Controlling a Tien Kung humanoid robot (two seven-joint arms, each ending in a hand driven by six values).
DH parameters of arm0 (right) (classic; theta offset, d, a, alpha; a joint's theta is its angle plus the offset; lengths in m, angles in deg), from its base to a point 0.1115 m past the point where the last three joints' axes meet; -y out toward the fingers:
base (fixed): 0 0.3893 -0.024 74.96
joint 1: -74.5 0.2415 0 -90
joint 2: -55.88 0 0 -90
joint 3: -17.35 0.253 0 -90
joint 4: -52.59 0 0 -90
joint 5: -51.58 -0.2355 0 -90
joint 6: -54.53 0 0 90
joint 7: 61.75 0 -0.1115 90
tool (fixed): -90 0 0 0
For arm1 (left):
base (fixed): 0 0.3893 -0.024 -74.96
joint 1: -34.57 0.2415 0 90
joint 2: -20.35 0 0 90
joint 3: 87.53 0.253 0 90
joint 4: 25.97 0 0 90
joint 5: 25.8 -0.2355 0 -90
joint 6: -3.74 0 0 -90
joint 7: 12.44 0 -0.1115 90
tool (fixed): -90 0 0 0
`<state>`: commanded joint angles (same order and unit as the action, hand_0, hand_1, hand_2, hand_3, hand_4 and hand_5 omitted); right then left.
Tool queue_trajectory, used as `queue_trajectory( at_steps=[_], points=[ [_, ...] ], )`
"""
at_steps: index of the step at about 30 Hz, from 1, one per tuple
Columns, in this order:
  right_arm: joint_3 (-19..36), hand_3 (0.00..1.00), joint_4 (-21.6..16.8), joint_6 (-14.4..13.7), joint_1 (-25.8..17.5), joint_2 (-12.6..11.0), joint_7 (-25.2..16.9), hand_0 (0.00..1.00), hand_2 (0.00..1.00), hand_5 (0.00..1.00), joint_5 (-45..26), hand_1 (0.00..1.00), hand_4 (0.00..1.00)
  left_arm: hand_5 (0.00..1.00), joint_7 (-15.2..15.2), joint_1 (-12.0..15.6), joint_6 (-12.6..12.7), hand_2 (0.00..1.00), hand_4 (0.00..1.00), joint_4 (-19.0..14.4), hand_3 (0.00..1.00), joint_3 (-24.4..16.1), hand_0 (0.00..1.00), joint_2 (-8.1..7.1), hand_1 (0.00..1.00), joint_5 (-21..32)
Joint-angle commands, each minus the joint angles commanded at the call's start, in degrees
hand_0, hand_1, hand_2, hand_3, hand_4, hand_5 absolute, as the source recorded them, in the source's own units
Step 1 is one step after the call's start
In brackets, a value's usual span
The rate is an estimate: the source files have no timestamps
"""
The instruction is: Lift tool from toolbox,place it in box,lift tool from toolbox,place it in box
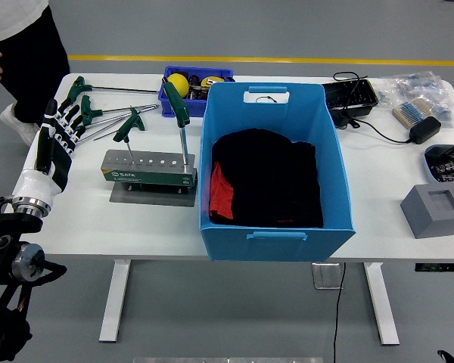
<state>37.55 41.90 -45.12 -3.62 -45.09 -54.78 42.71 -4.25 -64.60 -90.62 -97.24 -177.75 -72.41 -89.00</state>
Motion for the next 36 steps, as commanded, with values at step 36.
queue_trajectory(
  at_steps=[36],
  points=[
    [0.38,0.560,-0.08,-0.15,-0.12,0.17,0.08,0.700,0.708,0.675,0.40,0.660,0.785,0.998,1.00,-0.03,0.89,0.998,0.929,-0.95,0.998,-0.50,0.976,-0.23,0.998,-5.38]
  ],
)
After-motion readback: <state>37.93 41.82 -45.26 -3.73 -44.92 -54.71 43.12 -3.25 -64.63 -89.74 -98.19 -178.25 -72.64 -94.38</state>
